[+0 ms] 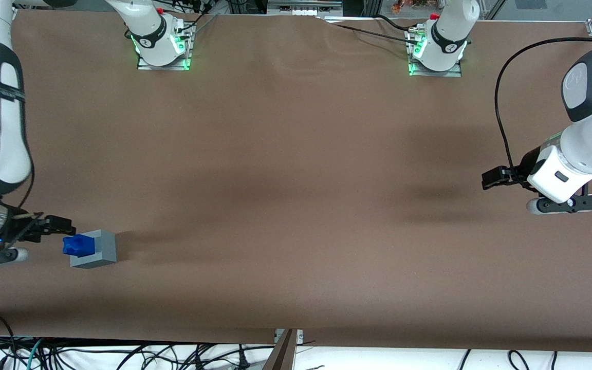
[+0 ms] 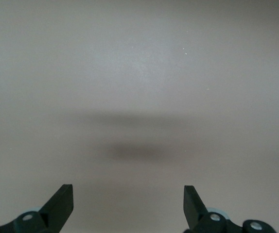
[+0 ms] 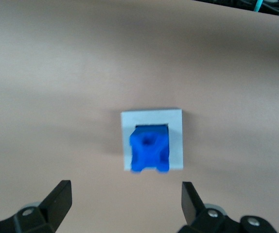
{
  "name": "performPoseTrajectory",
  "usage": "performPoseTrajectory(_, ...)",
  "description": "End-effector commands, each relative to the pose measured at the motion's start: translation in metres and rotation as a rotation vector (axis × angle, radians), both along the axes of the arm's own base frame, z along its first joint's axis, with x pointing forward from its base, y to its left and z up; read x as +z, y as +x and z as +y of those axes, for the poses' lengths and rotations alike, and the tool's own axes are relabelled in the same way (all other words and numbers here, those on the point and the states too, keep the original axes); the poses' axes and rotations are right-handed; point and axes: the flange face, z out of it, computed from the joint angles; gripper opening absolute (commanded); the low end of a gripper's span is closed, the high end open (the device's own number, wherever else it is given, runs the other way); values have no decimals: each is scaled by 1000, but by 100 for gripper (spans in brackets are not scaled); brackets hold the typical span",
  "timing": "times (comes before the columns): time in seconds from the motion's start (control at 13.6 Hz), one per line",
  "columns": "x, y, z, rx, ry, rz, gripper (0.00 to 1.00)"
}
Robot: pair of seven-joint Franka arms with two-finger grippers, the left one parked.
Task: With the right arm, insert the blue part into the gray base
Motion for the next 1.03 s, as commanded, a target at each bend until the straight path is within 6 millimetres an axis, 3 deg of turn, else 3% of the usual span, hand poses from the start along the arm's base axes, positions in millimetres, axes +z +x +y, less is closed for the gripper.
performPoseTrajectory(0.0,70,-24,7,26,10,17,100)
performPoseTrajectory(0.15,99,-41,20,51,-3,49,100)
performPoseTrajectory(0.44,114,-60,23,64,-10,126,100)
performPoseTrajectory(0.59,118,-63,44,110,-77,148,100)
performPoseTrajectory(0.73,139,-74,68,155,-154,124,100)
performPoseTrajectory(0.95,166,-94,68,155,-159,27,100)
